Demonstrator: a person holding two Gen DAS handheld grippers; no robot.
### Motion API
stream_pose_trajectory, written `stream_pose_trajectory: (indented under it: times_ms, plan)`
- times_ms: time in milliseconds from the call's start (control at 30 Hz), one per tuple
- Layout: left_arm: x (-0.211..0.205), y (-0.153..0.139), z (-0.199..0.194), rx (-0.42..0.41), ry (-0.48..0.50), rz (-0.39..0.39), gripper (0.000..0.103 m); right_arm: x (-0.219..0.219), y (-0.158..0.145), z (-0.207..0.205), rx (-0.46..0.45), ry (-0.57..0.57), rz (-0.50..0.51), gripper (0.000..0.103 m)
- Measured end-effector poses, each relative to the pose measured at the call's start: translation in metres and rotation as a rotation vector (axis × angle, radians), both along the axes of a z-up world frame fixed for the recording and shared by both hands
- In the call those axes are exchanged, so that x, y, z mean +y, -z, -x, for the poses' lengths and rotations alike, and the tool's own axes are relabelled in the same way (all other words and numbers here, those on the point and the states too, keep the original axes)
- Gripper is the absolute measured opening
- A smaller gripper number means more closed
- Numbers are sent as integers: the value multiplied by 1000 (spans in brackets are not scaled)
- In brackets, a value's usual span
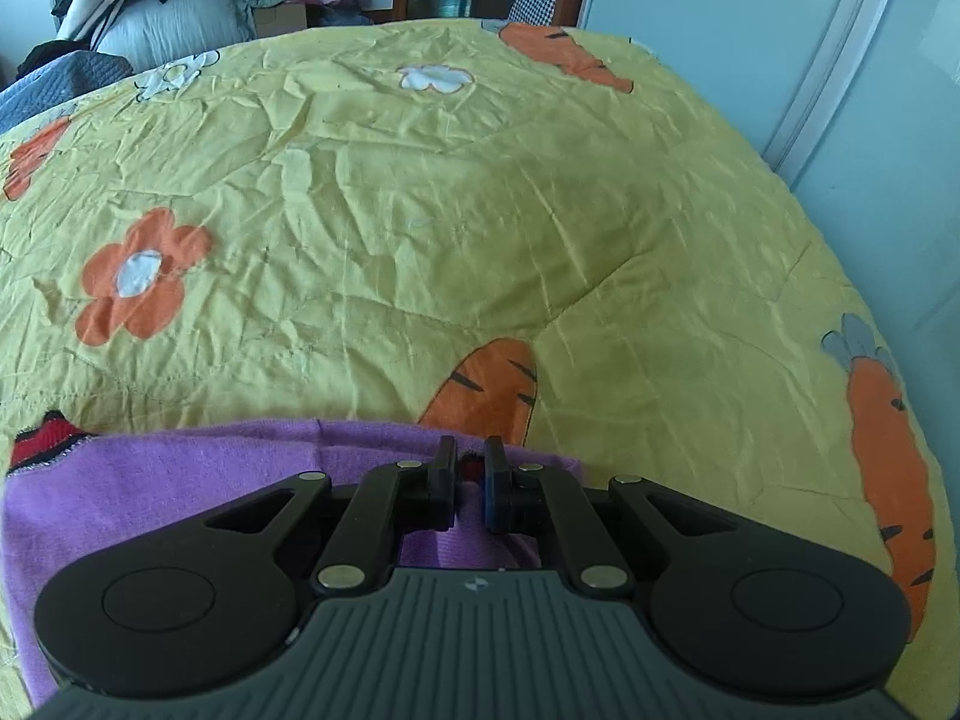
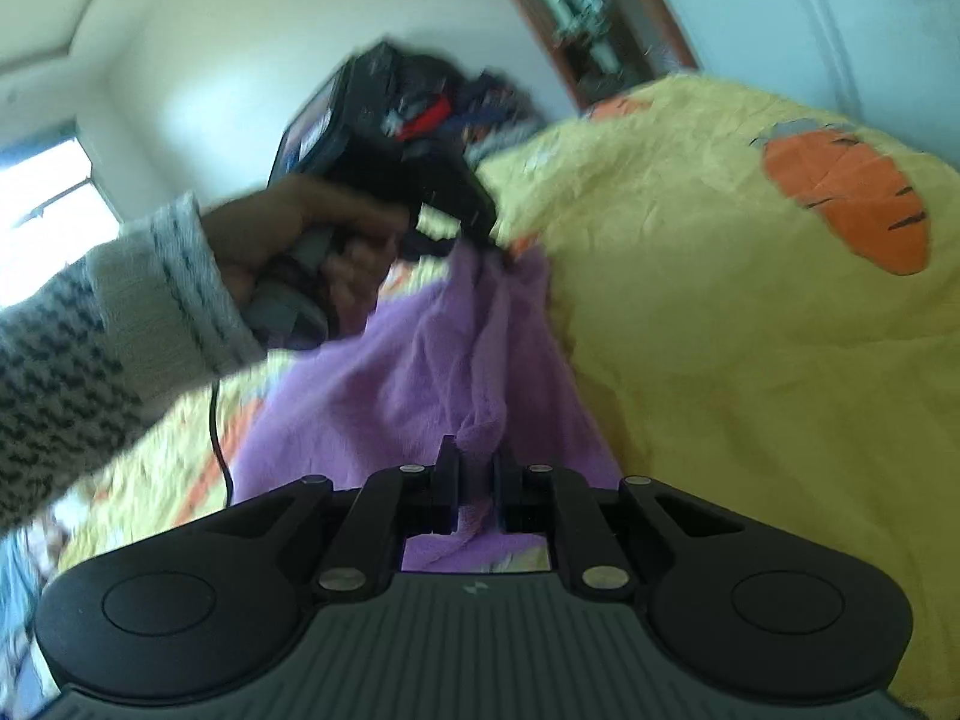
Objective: Fold small clothes
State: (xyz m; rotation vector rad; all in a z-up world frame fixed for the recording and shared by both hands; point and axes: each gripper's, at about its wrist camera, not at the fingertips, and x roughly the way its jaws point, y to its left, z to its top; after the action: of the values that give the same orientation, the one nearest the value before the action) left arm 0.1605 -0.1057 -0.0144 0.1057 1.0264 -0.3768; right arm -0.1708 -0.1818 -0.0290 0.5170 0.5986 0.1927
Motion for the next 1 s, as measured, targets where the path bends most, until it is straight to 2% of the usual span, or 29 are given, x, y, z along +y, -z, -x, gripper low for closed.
stream_pose_trajectory:
  times_ms: [33,67,100,133,233,333,500,567,667,700,733,767,900,1000]
  plan:
    - [3,-1,0,2,10,18,26,-3,0,2,23,16,-5,18]
    - [9,-6,2,5,8,48,38,-6,-2,1,43,21,12,30]
    - [19,-13,6,2,-3,79,43,-9,-6,3,35,16,30,37]
    - [30,-22,12,-13,-8,105,49,-14,-9,6,10,18,37,37]
    - [76,-48,43,-70,-30,161,55,-25,-23,-5,-51,2,103,38]
    - [119,-58,86,-107,-45,161,61,-36,-31,-46,-94,-95,58,38]
    - [170,-39,153,-62,-73,175,64,-31,-22,-110,-41,-233,38,37]
    - [182,-30,174,-76,-78,163,71,-29,-15,-123,8,-259,49,37]
    - [193,-14,193,-44,-94,169,72,-29,-6,-132,42,-260,29,37]
    - [195,-9,197,-39,-100,173,72,-30,-3,-133,56,-266,-9,36]
    - [194,-5,199,-33,-104,172,72,-31,0,-136,66,-276,-45,29]
    - [192,0,200,-26,-103,167,72,-31,2,-138,69,-289,-69,3]
    - [186,9,206,-33,-100,129,71,-40,-14,-141,32,-278,-108,3]
    - [187,16,208,-14,-104,139,71,-48,-24,-143,18,-255,-39,3]
